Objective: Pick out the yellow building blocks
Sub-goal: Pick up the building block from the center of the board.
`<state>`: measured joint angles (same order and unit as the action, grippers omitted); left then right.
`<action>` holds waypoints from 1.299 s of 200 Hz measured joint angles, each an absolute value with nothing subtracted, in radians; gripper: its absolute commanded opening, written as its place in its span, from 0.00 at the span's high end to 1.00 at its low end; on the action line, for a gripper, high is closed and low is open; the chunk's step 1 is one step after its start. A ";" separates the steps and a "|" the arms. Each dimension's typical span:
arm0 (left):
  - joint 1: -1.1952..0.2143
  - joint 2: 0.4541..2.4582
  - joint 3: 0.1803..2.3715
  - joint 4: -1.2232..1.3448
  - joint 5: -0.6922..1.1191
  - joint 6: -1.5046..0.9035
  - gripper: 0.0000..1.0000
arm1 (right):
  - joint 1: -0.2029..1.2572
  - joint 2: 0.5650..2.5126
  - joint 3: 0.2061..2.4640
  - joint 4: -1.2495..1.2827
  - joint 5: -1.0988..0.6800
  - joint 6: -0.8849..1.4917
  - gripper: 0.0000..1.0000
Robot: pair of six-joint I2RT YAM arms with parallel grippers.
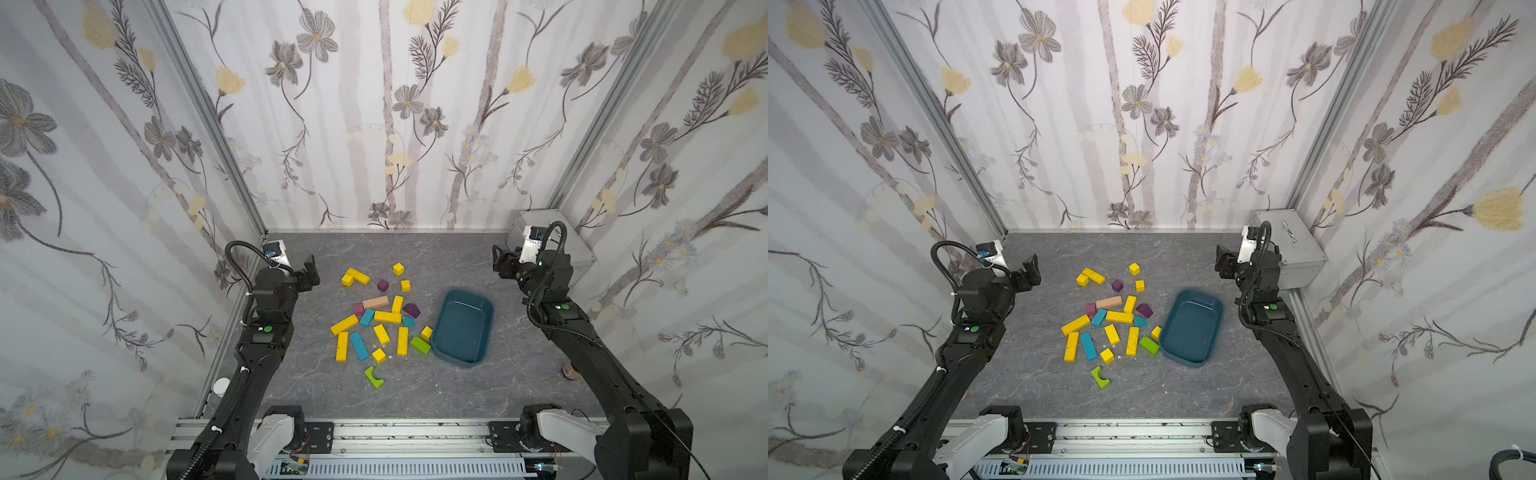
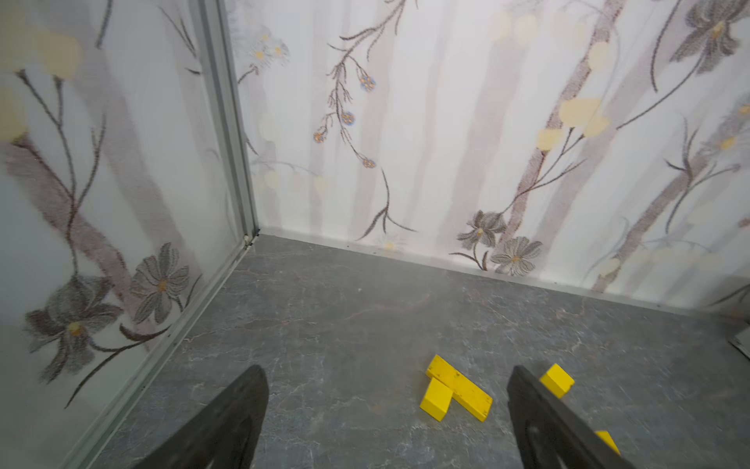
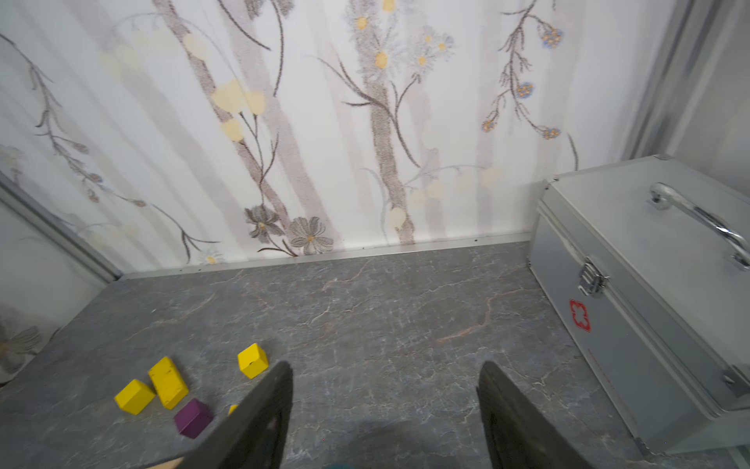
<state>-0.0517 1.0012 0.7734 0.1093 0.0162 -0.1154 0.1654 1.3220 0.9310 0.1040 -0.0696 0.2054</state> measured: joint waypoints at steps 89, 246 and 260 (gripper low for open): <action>-0.209 1.082 0.896 -0.211 0.422 0.069 0.09 | 0.535 1.584 1.265 -0.394 -0.121 0.109 0.45; -0.397 1.102 0.782 -0.265 0.607 0.398 0.00 | 0.739 1.938 1.439 -0.712 -0.039 0.022 0.56; -0.418 1.113 0.767 -0.265 0.611 0.418 0.00 | 0.739 1.954 1.440 -0.728 -0.029 0.022 0.53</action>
<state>-0.4183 1.1130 0.7673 -0.2653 0.6106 0.4175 0.7387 1.9541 1.4399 -0.7280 -0.0292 0.0216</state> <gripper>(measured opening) 0.994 0.445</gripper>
